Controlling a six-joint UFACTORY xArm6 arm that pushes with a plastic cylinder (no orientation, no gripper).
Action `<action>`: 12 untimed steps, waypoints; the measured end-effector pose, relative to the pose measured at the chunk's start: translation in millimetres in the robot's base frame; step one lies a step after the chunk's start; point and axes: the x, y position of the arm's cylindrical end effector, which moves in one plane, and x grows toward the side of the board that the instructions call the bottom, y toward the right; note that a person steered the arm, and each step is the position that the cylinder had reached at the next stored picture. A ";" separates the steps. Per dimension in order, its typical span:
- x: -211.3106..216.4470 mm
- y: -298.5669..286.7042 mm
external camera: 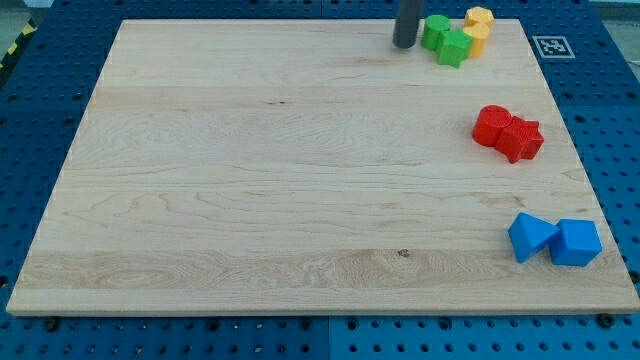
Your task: Slide the red star closer to the green star
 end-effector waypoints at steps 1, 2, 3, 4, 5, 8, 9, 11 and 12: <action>51.8 -23.1; 126.2 -23.1; 197.7 -11.0; 235.0 34.8; 235.0 82.4; 219.9 139.9; 205.8 133.0; 171.5 133.0; 154.2 132.8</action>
